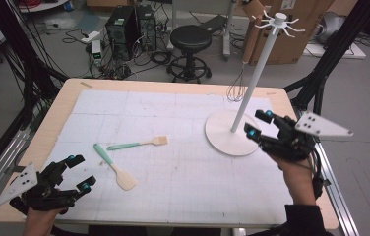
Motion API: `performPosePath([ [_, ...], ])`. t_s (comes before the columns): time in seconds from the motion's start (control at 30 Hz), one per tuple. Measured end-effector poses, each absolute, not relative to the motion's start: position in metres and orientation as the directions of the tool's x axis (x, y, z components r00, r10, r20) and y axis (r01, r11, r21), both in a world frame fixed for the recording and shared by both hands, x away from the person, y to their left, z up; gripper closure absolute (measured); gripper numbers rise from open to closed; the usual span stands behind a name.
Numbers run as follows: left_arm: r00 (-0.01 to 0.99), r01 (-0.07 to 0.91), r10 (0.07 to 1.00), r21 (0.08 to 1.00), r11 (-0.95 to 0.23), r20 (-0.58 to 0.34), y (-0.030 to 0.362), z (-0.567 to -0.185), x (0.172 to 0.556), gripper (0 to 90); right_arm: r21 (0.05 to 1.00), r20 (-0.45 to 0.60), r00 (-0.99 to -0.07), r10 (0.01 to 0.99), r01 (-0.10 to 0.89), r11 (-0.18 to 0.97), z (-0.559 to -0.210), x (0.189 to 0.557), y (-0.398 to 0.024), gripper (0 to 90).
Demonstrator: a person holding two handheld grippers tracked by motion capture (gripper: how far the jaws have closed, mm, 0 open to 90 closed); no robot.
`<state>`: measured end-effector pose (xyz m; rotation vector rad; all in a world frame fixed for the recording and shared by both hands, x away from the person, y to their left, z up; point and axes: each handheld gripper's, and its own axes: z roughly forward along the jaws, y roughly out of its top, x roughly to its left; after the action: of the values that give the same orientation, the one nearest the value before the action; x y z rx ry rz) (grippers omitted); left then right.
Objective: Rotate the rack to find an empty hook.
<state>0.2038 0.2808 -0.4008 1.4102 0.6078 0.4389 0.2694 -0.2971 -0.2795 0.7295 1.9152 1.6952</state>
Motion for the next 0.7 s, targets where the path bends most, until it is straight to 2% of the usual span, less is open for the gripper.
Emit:
performPosePath([
  [0.1, 0.773, 0.070, 0.621, 0.990, 0.126, -0.133, 0.281, -0.401, 0.205, 18.7, 0.988, 0.002, -0.743, 0.669, 0.104, 0.113, -0.308, 0.263, -0.298, 29.5],
  [0.27, 0.772, 0.060, 0.621, 0.988, 0.140, -0.135, 0.280, -0.401, 0.206, 18.4, 0.983, 0.014, -0.735, 0.678, 0.136, 0.127, -0.346, 0.254, -0.297, 20.0],
  [0.4, 0.764, 0.069, 0.631, 0.989, 0.130, -0.136, 0.279, -0.401, 0.206, 18.5, 0.979, 0.002, -0.730, 0.683, 0.142, 0.148, -0.366, 0.249, -0.293, 16.0],
  [0.7, 0.754, 0.074, 0.643, 0.990, 0.118, -0.133, 0.276, -0.402, 0.207, 18.7, 0.977, 0.001, -0.716, 0.698, 0.149, 0.151, -0.387, 0.246, -0.277, 16.0],
])
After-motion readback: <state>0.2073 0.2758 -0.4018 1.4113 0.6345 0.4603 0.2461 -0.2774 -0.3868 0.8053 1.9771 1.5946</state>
